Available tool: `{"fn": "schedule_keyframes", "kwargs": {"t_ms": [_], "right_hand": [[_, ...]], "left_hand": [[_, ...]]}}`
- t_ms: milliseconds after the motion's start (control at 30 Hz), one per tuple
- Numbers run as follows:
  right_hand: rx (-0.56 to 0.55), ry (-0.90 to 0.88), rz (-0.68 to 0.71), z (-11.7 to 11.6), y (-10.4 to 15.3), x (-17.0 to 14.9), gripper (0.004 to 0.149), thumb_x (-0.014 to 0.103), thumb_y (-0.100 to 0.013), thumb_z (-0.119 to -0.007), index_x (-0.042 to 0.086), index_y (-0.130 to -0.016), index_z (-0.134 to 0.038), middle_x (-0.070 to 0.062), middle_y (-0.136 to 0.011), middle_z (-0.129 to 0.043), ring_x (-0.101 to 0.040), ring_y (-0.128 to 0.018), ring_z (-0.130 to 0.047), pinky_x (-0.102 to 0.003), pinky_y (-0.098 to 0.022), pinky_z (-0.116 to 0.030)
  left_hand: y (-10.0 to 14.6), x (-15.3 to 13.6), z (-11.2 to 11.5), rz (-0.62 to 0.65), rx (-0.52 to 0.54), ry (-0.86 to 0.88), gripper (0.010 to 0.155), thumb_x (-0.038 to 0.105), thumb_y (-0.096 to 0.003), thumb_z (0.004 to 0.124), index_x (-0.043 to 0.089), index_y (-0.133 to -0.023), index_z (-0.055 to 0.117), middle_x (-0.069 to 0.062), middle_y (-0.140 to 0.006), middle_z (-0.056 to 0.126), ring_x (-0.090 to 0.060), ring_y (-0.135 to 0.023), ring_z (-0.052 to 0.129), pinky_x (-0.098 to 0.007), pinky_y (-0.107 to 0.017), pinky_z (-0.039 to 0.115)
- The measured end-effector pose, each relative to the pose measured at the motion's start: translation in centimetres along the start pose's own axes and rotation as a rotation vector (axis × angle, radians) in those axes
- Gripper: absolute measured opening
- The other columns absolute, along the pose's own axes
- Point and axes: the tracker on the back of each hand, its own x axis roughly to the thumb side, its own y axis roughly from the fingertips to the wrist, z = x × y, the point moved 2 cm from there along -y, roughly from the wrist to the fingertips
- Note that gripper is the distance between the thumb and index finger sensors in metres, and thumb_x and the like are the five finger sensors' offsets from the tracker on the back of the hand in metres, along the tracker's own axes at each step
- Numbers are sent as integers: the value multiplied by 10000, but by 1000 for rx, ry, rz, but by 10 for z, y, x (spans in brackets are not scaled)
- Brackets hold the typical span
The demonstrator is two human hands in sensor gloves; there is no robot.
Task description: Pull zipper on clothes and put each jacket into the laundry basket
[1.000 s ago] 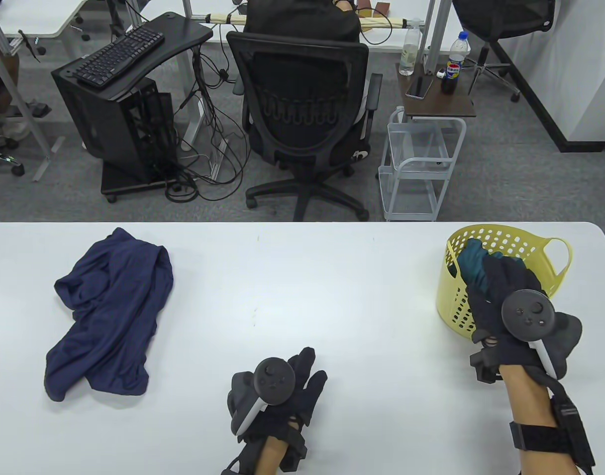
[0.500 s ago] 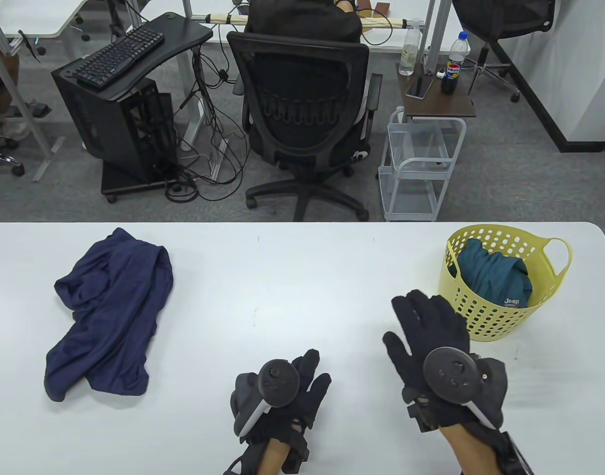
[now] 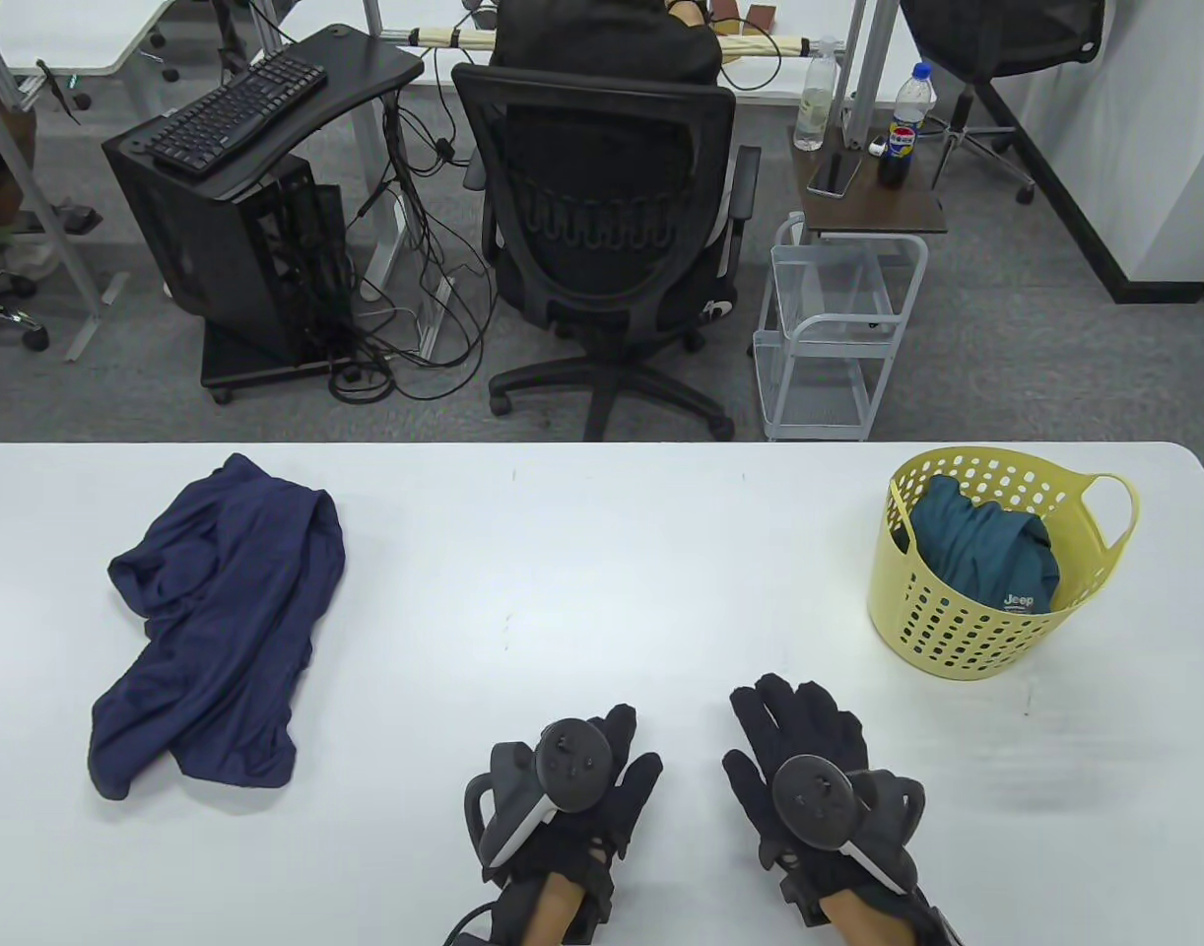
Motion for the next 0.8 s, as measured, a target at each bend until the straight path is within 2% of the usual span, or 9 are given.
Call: {"fn": "schedule_keyframes", "kwargs": {"t_ms": [133, 233, 367, 400, 500, 700, 800], "right_hand": [[26, 6, 4, -3, 2, -3, 633, 544, -526, -741, 321, -1093, -573, -23, -1200, -566, -481, -1047, -564, -701, -695, -487], [45, -18, 1, -7, 0, -1, 630, 544, -529, -738, 321, -1093, -569, -23, -1200, -562, -482, -1046, -565, -699, -694, -489], [58, -22, 15, -9, 0, 5, 631, 546, -528, -736, 320, -1093, -569, -26, -1201, -560, -479, -1044, -570, -697, -694, -492], [58, -19, 22, -9, 1, 7, 632, 548, -527, -735, 320, -1093, -570, -22, -1200, -562, -477, -1045, -571, -697, -693, -494], [59, -26, 27, -7, 2, 8, 632, 550, -527, -736, 319, -1093, -574, -23, -1200, -564, -478, -1045, -572, -698, -694, -493], [75, -18, 25, -10, 0, 9, 633, 552, -526, -735, 319, -1092, -576, -27, -1200, -565, -478, -1044, -575, -698, -693, -494], [95, -23, 18, -11, 1, 11, 635, 551, -528, -736, 310, -1094, -578, -36, -1200, -562, -484, -1042, -572, -701, -692, -491]], "left_hand": [[-4, -3, 4, -48, -2, -46, 734, 693, -403, 586, 320, -1033, 634, -67, -1058, 779, -430, -944, 707, -644, -622, 593], [-7, -13, -5, -110, 26, -58, 734, 699, -405, 581, 332, -1039, 619, -64, -1068, 769, -420, -938, 730, -634, -622, 607], [-21, -41, -28, -318, 104, -107, 744, 713, -402, 578, 363, -1059, 566, -39, -1090, 744, -406, -943, 742, -616, -635, 620], [-28, -53, -35, -402, 117, -171, 746, 721, -397, 578, 381, -1060, 550, -22, -1097, 739, -387, -952, 747, -605, -647, 623], [-49, -90, -59, -540, 151, -379, 737, 728, -390, 583, 409, -1053, 532, 3, -1103, 726, -365, -953, 756, -586, -644, 644], [-77, -155, -106, -718, 189, -456, 749, 719, -386, 618, 494, -1058, 374, 31, -1185, 516, -357, -1057, 551, -595, -693, 563], [-90, -187, -124, -797, 224, -609, 793, 707, -373, 691, 519, -1048, 319, 53, -1198, 450, -338, -1082, 485, -584, -712, 546]]}}
